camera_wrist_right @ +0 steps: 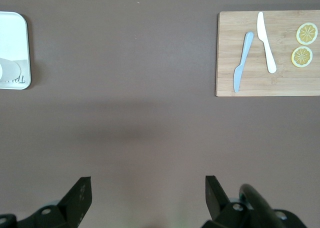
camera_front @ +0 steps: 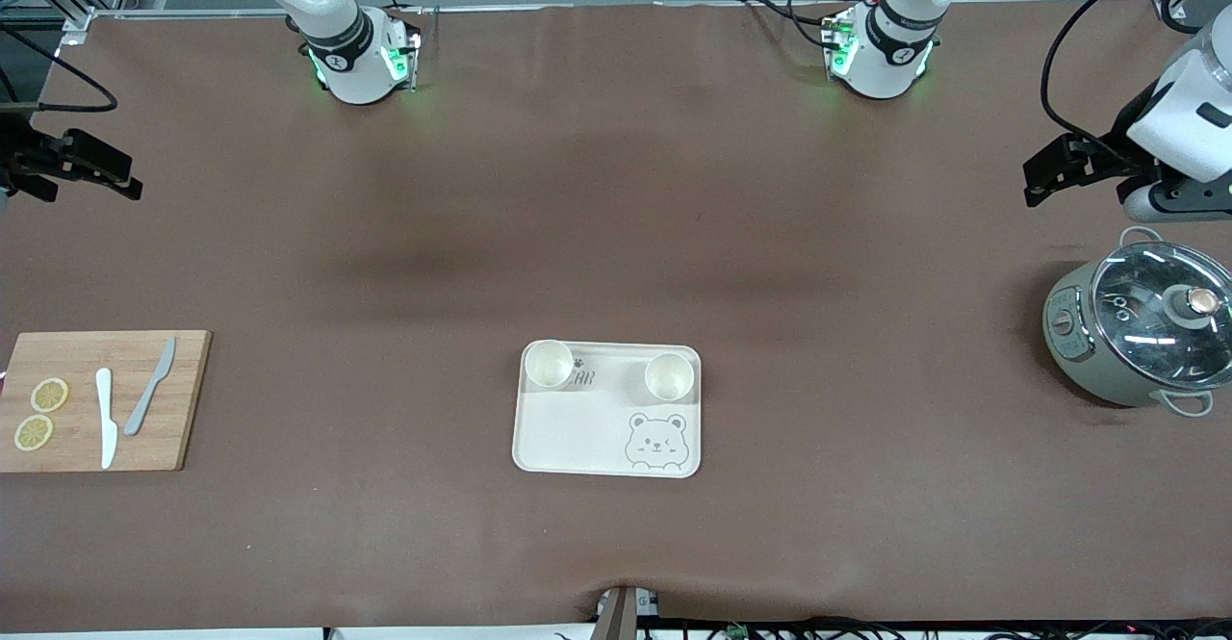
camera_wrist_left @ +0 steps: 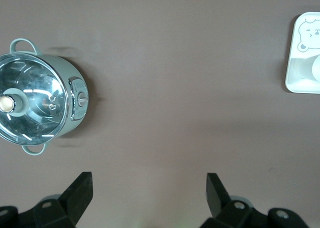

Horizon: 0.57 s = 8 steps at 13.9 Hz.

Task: Place white IKEA cup upright on tray with both arms

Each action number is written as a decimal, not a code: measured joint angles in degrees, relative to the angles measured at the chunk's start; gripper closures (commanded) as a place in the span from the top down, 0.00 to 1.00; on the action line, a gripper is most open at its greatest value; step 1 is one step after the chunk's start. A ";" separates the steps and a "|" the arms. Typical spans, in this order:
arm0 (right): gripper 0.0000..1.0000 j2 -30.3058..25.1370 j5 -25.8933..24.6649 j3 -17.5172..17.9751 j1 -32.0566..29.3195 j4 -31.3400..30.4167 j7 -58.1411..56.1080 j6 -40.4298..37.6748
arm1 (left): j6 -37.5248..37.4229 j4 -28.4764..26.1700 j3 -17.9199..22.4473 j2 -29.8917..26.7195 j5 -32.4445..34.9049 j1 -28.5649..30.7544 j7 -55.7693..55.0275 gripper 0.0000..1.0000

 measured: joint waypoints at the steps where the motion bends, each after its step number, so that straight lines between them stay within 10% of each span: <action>1: 1.00 0.00 0.03 0.00 0.00 0.00 0.00 0.00 | 0.00 0.00 0.05 0.02 -0.04 0.06 0.00 1.00; 8: 1.00 -0.07 0.02 -0.08 -0.11 0.00 0.00 -0.74 | 0.02 0.76 0.44 0.02 -0.07 0.37 0.00 1.00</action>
